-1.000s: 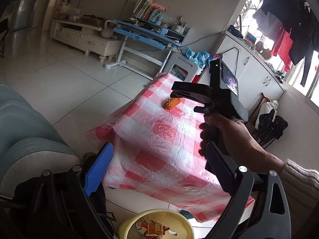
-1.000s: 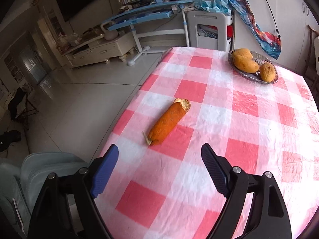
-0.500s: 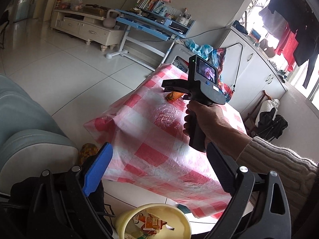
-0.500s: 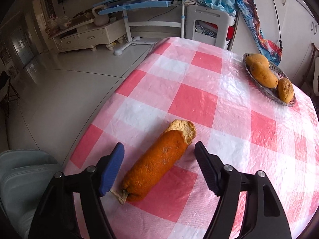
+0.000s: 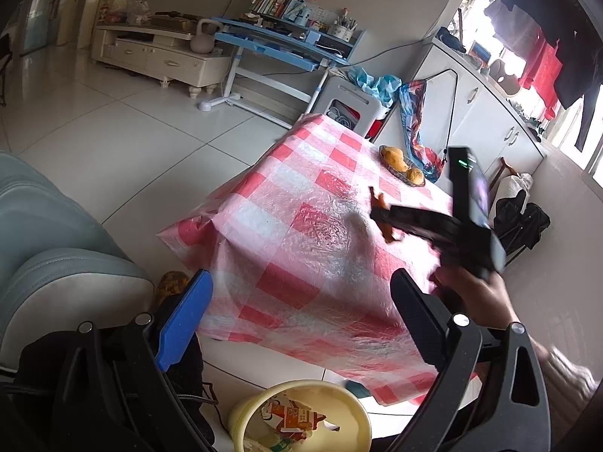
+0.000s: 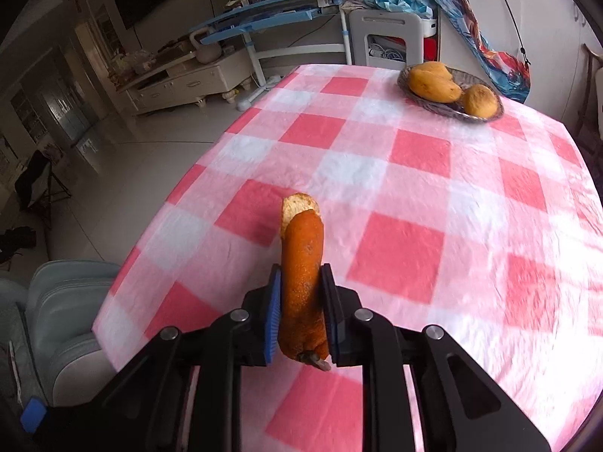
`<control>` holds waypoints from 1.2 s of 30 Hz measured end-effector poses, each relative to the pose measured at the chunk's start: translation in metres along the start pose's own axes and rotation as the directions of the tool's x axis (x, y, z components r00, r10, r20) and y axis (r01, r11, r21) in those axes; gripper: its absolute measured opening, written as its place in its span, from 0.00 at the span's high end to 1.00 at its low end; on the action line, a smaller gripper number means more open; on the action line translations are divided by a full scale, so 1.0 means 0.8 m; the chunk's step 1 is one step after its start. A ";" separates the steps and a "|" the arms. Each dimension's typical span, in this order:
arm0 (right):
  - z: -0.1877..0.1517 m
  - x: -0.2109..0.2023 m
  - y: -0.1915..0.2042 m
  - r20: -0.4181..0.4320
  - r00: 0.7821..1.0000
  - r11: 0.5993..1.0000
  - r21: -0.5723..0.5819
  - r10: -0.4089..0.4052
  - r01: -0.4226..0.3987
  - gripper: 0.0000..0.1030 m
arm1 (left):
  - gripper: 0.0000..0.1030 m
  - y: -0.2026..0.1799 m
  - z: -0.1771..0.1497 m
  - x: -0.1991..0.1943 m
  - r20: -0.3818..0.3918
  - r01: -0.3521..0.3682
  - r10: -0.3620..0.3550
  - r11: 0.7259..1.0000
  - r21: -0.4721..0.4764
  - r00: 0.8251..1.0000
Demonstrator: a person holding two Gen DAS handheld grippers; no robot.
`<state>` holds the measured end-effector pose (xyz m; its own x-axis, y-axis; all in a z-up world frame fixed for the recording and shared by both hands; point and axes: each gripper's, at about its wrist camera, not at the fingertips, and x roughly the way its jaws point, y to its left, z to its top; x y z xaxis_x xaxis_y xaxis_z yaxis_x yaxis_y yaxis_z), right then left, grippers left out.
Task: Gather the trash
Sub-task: 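Reach the right gripper to the orange carrot toy and close on it, then carry the carrot toy to the yellow basin and open the right gripper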
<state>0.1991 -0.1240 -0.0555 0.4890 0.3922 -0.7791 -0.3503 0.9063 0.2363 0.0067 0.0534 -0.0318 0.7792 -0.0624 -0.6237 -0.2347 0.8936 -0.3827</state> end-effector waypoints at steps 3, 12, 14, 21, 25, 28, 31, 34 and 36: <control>-0.030 -0.035 -0.008 0.023 0.999 0.999 0.020 0.044 -0.044 0.80 | 0.11 -0.005 -0.003 0.000 0.000 -0.007 0.007 1.000 0.020 1.000; -0.095 -0.115 -0.025 0.125 0.977 0.977 0.104 0.173 -0.187 0.80 | 0.11 -0.020 -0.016 0.005 -0.026 -0.011 0.014 0.995 0.099 1.000; -0.102 -0.126 -0.026 0.144 0.969 0.971 0.105 0.199 -0.215 0.80 | 0.11 -0.023 -0.019 0.006 -0.035 -0.009 0.013 0.994 0.112 0.999; -0.138 -0.148 -0.028 0.175 0.951 0.955 0.108 0.253 -0.274 0.80 | 0.11 -0.025 -0.024 0.009 -0.043 -0.019 0.025 0.990 0.139 0.999; -0.152 -0.153 -0.027 0.173 0.945 0.947 0.116 0.279 -0.301 0.80 | 0.11 -0.028 -0.026 0.010 -0.044 -0.034 0.042 0.986 0.165 0.998; -0.164 -0.156 -0.027 0.167 0.941 0.940 0.123 0.296 -0.317 0.80 | 0.11 -0.030 -0.027 0.010 -0.043 -0.041 0.050 0.983 0.179 0.998; -0.177 -0.158 -0.021 0.148 0.941 0.940 0.112 0.305 -0.323 0.80 | 0.11 -0.032 -0.027 0.009 -0.041 -0.047 0.055 0.981 0.187 0.998; -0.194 -0.158 -0.013 0.123 0.943 0.943 0.092 0.309 -0.321 0.80 | 0.11 -0.034 -0.027 0.009 -0.038 -0.051 0.060 0.980 0.191 0.997; -0.201 -0.156 -0.008 0.105 0.943 0.942 0.086 0.316 -0.325 0.80 | 0.11 -0.034 -0.027 0.009 -0.036 -0.055 0.063 0.979 0.194 0.997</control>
<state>0.0117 -0.2038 -0.0534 0.4346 0.6725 -0.5991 -0.4199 0.7398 0.5258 0.0061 0.0190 -0.0403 0.7414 -0.0223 -0.6707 -0.1596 0.9649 -0.2085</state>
